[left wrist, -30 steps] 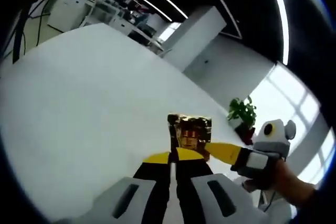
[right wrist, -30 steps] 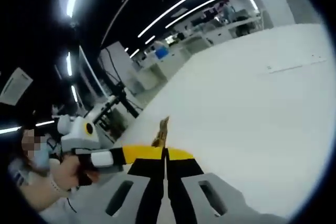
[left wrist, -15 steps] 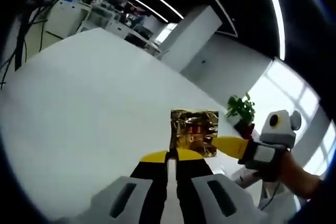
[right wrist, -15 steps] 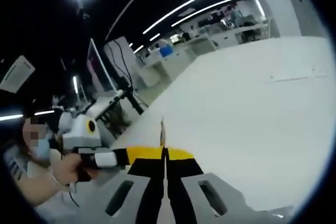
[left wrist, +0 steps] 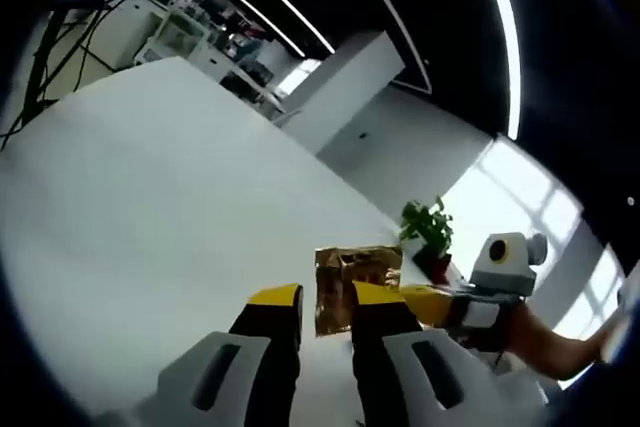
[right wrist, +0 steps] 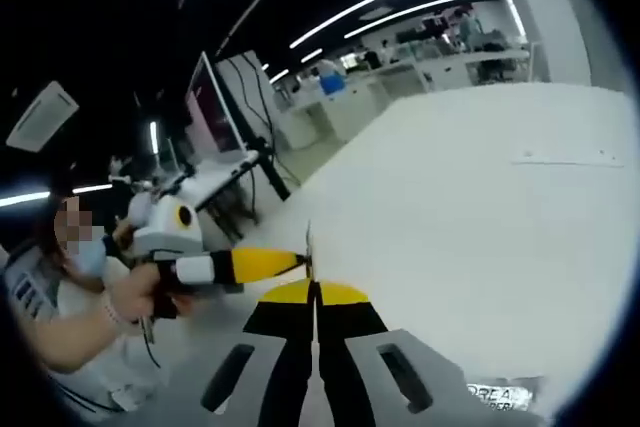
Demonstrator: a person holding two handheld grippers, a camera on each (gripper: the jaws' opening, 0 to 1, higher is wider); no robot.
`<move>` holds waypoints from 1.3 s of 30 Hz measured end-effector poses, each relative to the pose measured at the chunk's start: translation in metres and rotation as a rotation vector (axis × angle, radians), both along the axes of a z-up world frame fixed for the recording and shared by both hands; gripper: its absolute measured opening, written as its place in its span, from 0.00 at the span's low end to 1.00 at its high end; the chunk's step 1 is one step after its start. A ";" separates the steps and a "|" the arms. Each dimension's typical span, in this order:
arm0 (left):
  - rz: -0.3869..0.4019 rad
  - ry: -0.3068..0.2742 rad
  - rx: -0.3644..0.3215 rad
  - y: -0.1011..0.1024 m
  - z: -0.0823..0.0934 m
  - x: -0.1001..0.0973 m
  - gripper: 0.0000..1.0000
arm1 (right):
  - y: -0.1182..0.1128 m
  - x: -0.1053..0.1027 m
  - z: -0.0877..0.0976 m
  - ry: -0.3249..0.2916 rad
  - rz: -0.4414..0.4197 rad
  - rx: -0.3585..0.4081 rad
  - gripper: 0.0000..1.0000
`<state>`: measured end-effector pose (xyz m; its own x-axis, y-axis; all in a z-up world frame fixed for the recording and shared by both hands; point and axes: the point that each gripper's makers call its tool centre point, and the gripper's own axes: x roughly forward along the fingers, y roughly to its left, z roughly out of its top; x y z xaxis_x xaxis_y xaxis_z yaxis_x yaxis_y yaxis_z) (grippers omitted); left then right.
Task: Arrange the skincare products in the storage area until every visible bottle or jar stands upright without overlapping.
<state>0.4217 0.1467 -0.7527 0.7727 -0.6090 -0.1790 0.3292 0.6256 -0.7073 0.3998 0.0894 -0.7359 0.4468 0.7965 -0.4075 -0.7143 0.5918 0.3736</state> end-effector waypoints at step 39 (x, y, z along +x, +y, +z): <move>-0.298 -0.050 -0.027 -0.061 0.032 -0.078 0.01 | -0.038 -0.071 0.015 -0.057 0.126 -0.111 0.01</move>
